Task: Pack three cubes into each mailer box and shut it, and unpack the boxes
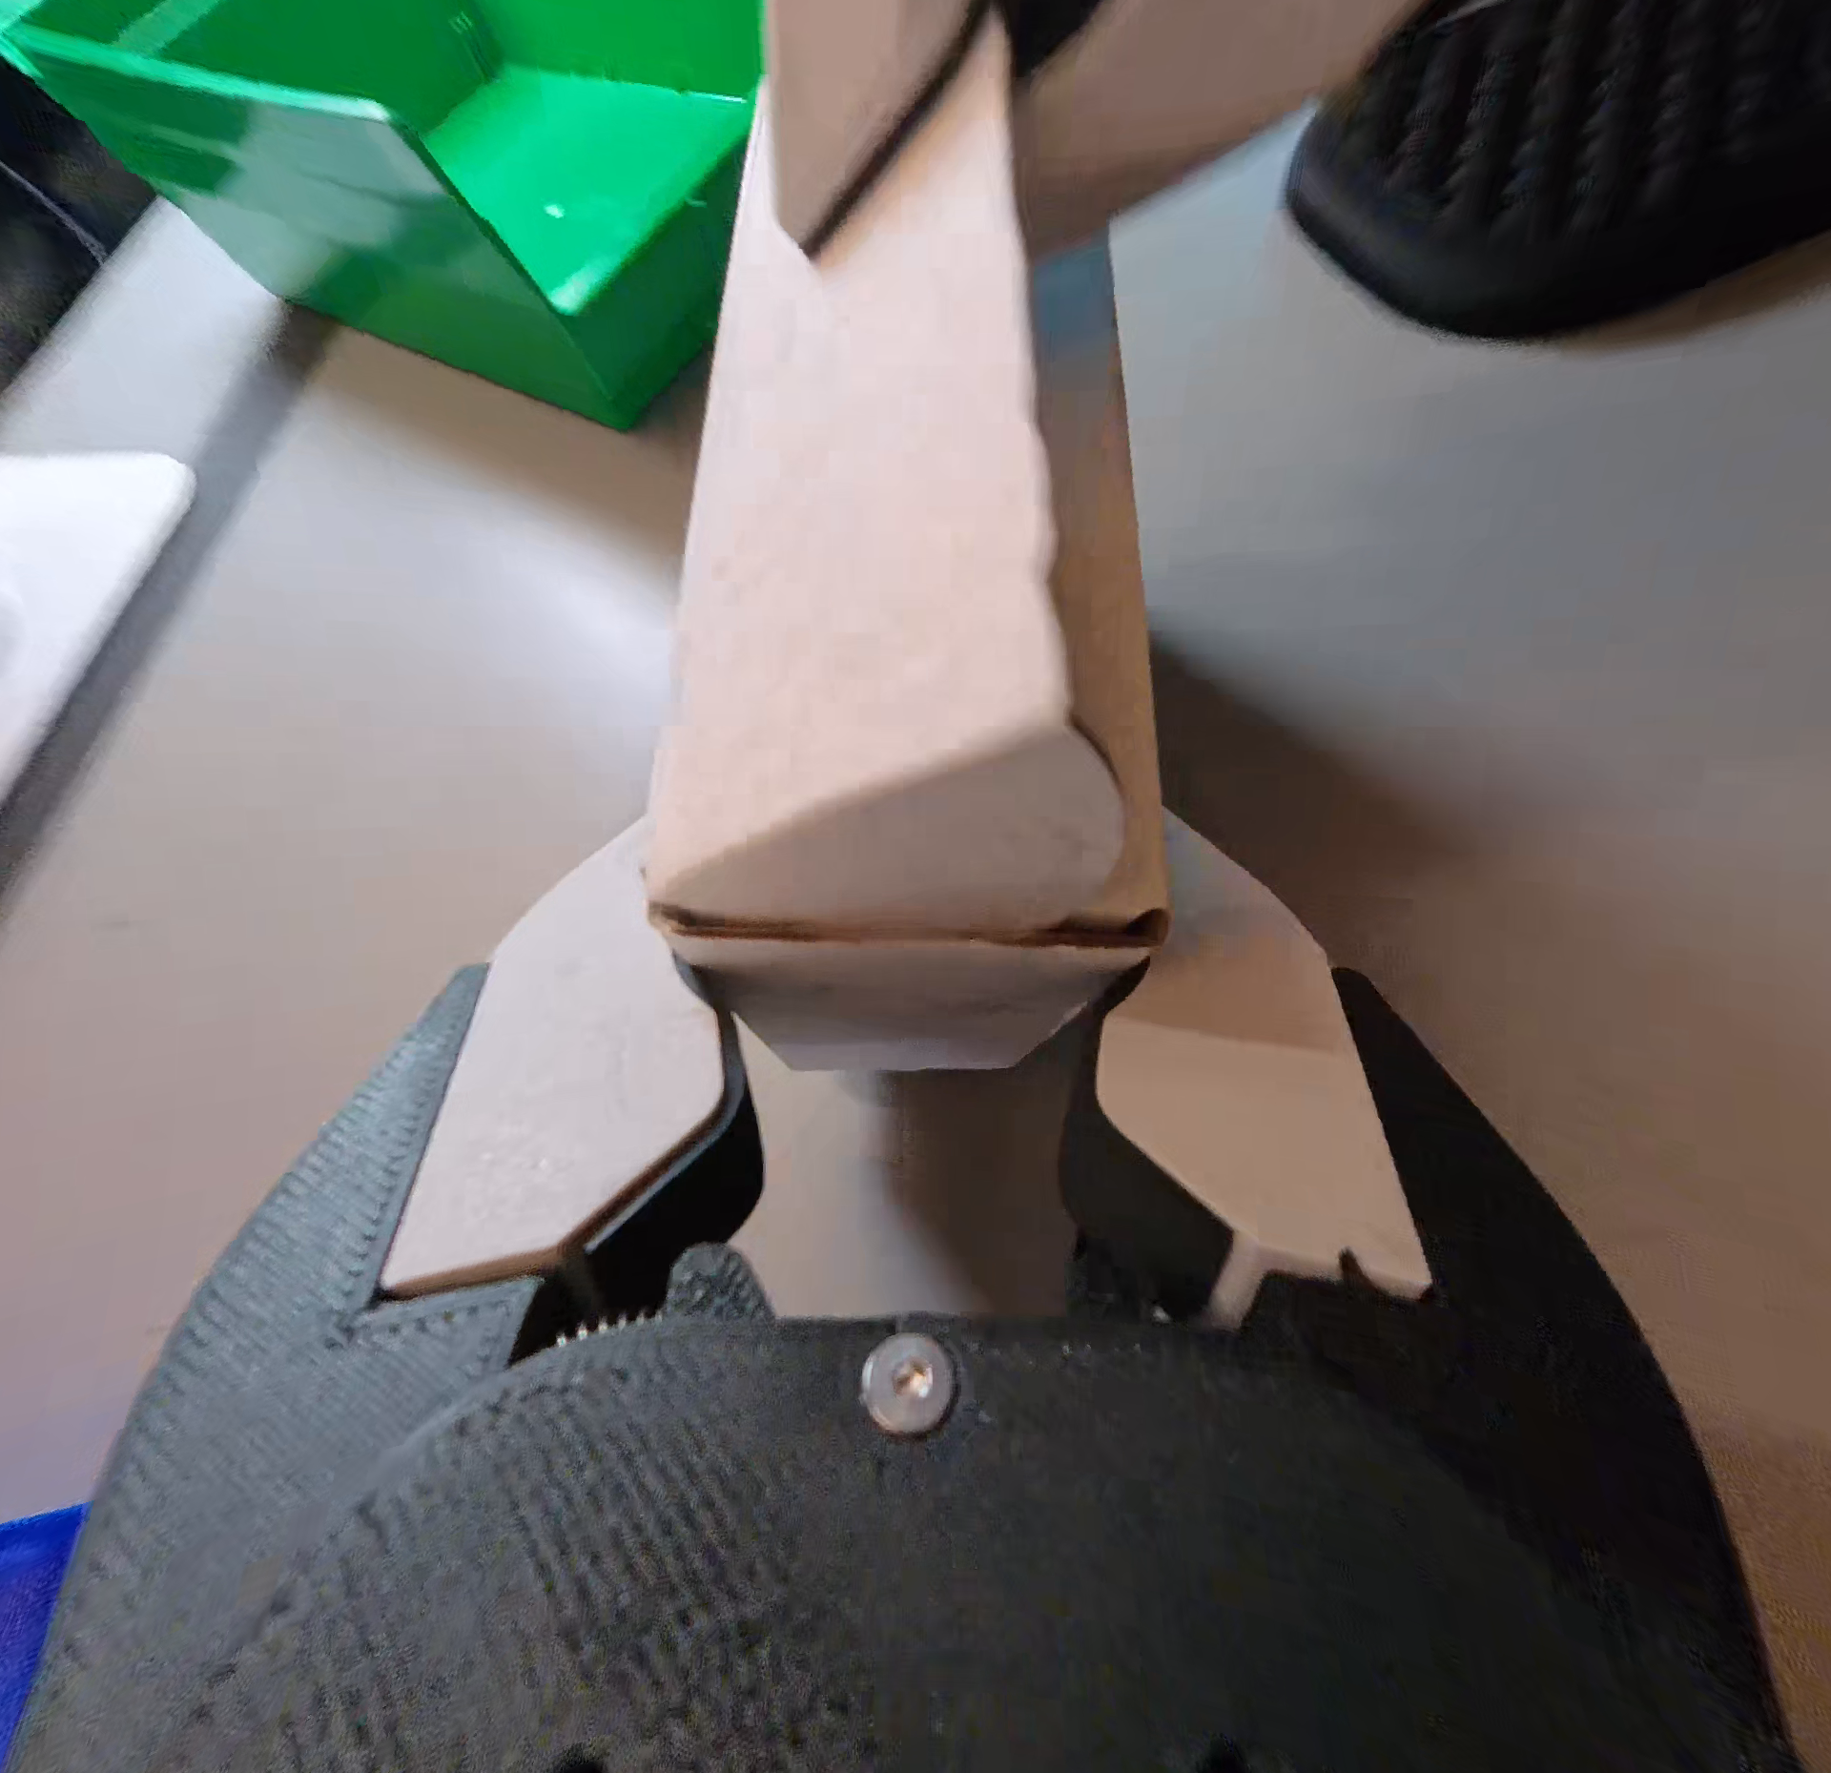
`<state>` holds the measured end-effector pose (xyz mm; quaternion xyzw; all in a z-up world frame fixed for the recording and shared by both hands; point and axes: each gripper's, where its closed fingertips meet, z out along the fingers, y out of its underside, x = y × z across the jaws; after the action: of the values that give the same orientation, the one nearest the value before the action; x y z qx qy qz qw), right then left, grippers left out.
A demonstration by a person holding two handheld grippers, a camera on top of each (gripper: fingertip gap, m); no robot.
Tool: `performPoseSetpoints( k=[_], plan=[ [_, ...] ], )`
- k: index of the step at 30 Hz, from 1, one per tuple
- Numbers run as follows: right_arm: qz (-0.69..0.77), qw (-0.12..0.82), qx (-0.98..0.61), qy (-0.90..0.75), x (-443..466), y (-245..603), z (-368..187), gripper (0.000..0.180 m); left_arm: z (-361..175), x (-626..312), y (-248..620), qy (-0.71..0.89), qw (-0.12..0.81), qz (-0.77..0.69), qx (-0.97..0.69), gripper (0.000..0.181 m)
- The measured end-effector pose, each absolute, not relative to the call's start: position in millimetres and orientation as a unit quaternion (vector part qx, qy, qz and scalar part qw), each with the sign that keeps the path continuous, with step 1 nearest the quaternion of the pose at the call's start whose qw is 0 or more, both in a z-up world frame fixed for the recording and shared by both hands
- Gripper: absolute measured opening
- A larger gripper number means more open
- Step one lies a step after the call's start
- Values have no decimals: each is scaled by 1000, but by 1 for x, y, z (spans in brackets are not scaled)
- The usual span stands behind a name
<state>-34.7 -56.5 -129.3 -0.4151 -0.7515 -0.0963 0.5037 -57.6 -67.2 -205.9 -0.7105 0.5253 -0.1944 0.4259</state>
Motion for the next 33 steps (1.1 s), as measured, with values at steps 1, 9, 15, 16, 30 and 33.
performPoseSetpoints(
  k=[1,9,15,16,30,33],
  plan=[
    [-76,489,-431,-755,-35,-56,-127,2,-206,-60,-62,537,446,-161,-698,75],
    [-9,430,-523,-736,-33,-30,-100,1,-212,-89,-46,522,477,-136,-694,85],
    [-35,463,-529,-711,-29,-24,-88,2,-171,-93,-72,399,453,-372,-705,86],
    [-43,465,-533,-705,-28,-23,-86,1,-165,-94,-73,384,453,-387,-705,85],
    [14,417,-555,-720,-38,-36,-91,1,-222,-88,-63,453,438,-163,-759,42],
    [27,405,-569,-715,-33,-23,-86,1,-215,-84,-69,481,457,-148,-733,42]
  ],
)
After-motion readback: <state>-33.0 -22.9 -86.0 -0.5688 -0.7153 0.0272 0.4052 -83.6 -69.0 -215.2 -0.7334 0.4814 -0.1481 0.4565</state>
